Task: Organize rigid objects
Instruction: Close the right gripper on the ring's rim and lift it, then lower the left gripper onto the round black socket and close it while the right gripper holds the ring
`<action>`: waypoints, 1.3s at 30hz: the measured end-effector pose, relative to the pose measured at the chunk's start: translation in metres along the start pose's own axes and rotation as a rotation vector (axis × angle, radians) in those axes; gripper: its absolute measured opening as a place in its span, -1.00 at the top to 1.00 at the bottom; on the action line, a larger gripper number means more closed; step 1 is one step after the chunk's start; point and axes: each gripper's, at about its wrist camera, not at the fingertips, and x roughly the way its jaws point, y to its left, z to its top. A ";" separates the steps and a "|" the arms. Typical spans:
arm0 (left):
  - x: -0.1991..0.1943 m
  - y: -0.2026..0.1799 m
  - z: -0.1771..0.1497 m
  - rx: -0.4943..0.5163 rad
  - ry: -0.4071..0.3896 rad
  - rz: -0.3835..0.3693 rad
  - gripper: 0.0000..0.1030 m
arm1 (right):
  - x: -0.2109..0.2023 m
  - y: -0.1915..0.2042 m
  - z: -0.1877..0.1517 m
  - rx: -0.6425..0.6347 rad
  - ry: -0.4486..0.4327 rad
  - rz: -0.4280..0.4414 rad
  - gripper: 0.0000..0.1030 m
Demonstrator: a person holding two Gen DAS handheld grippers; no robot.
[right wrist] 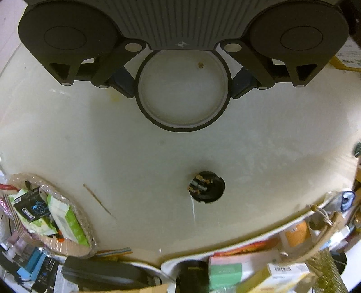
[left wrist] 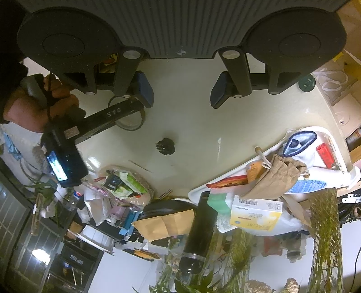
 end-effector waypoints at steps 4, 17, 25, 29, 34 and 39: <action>0.000 -0.001 0.000 0.004 0.000 0.002 -0.07 | -0.015 -0.005 -0.003 0.023 -0.041 0.015 -0.76; 0.014 -0.015 0.015 0.060 0.039 0.043 -0.07 | -0.067 -0.032 -0.029 0.092 -0.179 0.009 -0.76; 0.041 -0.037 0.037 0.155 0.086 0.066 -0.09 | -0.079 -0.050 -0.053 0.159 -0.230 0.005 -0.76; 0.054 -0.045 0.045 0.177 0.098 0.090 -0.33 | -0.085 -0.055 -0.062 0.172 -0.244 0.011 -0.76; 0.066 -0.052 0.052 0.200 0.114 0.107 -0.34 | -0.094 -0.060 -0.069 0.179 -0.270 0.016 -0.76; 0.080 -0.056 0.057 0.222 0.132 0.117 -0.34 | -0.104 -0.066 -0.078 0.190 -0.296 0.019 -0.76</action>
